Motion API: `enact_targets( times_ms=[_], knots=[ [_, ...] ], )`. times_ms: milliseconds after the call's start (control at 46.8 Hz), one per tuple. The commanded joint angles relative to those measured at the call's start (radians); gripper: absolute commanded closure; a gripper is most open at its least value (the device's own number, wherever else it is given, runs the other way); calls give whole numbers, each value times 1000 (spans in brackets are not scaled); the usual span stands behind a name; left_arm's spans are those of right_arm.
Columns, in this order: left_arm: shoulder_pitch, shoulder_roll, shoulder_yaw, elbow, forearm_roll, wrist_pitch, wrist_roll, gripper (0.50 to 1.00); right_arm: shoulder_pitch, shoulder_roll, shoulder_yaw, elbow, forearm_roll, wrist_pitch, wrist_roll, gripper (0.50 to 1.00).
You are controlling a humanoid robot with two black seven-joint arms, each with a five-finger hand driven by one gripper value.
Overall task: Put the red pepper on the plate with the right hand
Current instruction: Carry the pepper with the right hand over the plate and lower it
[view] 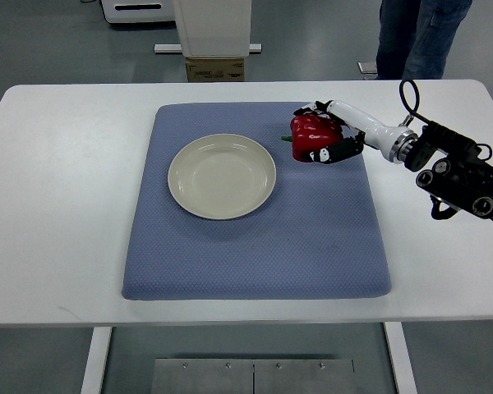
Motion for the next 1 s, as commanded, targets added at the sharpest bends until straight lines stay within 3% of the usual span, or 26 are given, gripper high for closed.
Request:
enact_targets(
  times_ms=[0,428,983],
  knots=[
    [0,0,0,0,0,0,0,500,17,17,1,1,1,0,-10,1000],
    [0,0,0,0,0,0,0,500,69,157,2,2,1,0,-82,1000],
    [0,0,0,0,0,0,0,500,31,307,-5,-27,-1,-29,-111,1000]
  ],
)
